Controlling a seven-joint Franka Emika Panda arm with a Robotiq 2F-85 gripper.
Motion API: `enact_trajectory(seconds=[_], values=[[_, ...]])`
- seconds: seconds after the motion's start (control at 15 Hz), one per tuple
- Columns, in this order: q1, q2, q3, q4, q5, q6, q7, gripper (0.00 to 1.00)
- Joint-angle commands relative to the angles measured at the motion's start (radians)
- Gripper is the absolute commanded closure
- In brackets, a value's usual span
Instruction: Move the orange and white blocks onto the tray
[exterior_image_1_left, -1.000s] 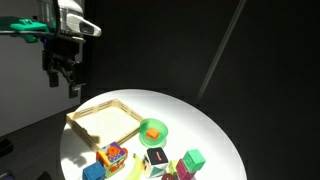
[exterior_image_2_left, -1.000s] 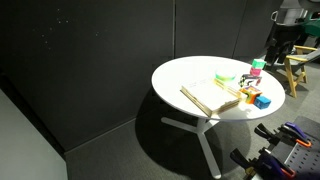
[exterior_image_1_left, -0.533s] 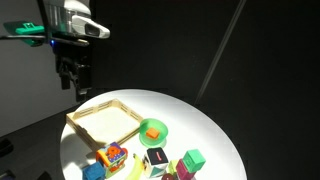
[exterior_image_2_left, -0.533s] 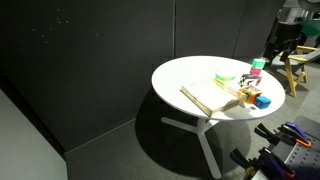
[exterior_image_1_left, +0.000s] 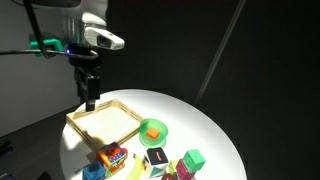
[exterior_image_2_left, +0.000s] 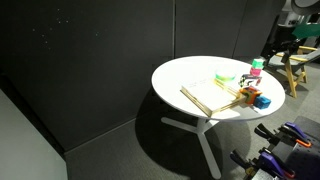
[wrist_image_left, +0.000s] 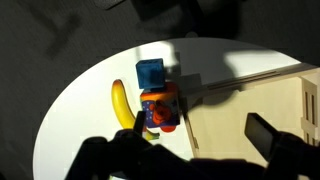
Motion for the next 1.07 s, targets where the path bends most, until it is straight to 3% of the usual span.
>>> enact_trajectory(seconds=[0.0, 0.4, 1.0], values=[[0.003, 0.098, -0.033, 0.072, 0.045, -0.001, -0.013, 0.0], [0.012, 0.238, -0.058, 0.132, 0.06, 0.063, -0.092, 0.0], [-0.002, 0.397, -0.085, 0.129, 0.055, 0.288, -0.165, 0.0]])
